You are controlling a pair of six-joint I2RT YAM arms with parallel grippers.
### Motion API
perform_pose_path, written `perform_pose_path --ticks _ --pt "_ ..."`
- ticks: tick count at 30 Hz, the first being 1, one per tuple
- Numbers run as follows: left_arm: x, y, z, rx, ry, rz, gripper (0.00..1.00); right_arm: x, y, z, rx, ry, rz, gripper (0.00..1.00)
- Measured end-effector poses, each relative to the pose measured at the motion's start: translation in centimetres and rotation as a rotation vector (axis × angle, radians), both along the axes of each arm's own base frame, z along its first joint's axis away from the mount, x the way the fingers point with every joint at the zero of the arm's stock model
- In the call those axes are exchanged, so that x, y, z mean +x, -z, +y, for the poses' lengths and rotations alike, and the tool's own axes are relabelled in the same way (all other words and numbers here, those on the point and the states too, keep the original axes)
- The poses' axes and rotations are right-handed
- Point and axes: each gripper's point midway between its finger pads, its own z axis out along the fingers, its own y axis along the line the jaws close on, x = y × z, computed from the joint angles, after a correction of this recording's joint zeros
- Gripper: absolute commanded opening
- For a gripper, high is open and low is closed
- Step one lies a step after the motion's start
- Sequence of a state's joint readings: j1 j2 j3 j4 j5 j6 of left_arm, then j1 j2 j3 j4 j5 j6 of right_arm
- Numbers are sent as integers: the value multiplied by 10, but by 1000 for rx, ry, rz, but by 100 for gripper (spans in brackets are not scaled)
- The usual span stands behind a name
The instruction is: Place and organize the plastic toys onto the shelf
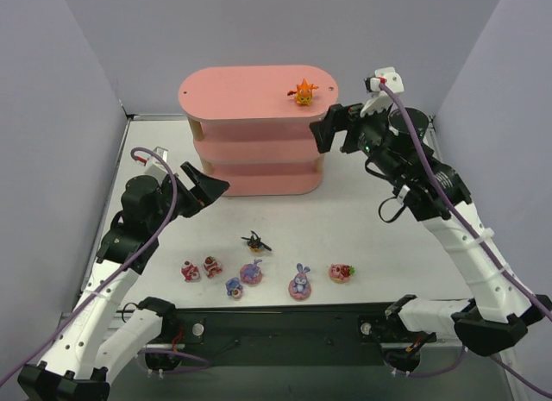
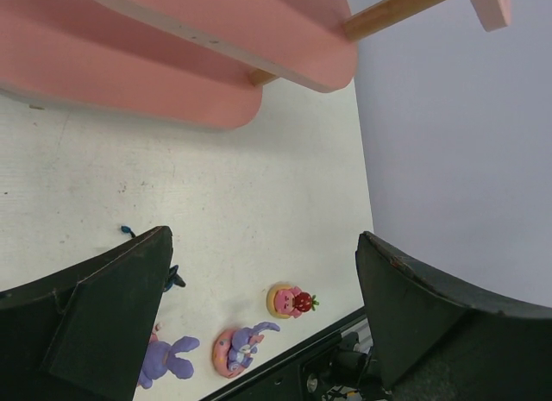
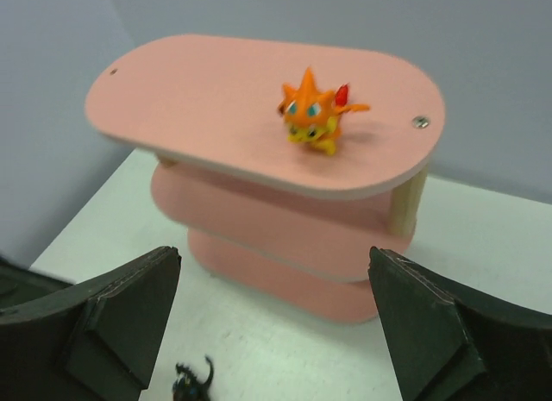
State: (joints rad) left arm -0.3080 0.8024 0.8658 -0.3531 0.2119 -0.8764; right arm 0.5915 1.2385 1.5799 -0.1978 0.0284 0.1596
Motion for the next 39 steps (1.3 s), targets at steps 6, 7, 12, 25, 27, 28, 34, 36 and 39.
perform_pose_path --ticks 6,7,12,25,27,28,34,36,39 --pt "-3 12 6 22 -18 50 97 -62 73 45 -112 -275 141 90" --pt "-4 15 7 28 -22 63 97 -76 95 61 -143 -345 184 90" --pt "-10 32 13 59 -40 131 97 -110 209 107 -259 -487 450 88" --pt "-31 79 10 224 106 165 96 -118 322 134 -320 -458 758 66" --pt "-39 93 1 279 179 164 96 -114 324 131 -296 -410 776 66" --pt "-43 97 -6 303 216 157 96 -111 324 129 -277 -380 780 66" --pt "-58 129 -47 427 380 138 95 -85 329 80 -152 -119 840 66" --pt "-59 142 -57 471 413 148 95 -79 328 61 -114 -36 849 66" --pt "-57 161 -65 525 434 170 93 -77 324 42 -73 37 852 66"
